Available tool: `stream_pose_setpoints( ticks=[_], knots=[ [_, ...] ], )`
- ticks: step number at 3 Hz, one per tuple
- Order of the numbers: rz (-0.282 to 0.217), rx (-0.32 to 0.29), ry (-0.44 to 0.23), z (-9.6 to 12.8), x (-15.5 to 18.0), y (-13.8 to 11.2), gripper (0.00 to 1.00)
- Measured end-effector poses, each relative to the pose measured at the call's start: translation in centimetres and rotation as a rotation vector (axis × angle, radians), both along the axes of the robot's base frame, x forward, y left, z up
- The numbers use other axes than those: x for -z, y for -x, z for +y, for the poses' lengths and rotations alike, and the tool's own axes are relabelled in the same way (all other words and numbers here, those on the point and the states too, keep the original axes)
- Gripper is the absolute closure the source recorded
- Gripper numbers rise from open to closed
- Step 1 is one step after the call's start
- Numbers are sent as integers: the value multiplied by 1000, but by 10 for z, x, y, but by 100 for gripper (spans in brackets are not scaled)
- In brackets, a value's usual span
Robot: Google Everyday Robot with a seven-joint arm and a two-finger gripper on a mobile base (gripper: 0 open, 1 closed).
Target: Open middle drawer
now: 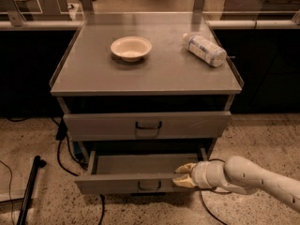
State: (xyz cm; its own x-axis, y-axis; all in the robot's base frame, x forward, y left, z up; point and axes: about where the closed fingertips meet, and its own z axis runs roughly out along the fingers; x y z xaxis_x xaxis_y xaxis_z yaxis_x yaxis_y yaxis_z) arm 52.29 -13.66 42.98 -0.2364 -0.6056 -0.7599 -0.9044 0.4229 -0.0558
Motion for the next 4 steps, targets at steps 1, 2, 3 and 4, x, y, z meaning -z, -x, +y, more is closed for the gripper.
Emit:
stream_pose_setpoints(
  ticks=[1,2,3,4],
  knots=[
    [0,0,0,0,0,0,88],
    [0,0,0,0,0,0,64],
    [0,0,0,0,0,0,41],
    [0,0,0,0,0,0,18]
  ],
)
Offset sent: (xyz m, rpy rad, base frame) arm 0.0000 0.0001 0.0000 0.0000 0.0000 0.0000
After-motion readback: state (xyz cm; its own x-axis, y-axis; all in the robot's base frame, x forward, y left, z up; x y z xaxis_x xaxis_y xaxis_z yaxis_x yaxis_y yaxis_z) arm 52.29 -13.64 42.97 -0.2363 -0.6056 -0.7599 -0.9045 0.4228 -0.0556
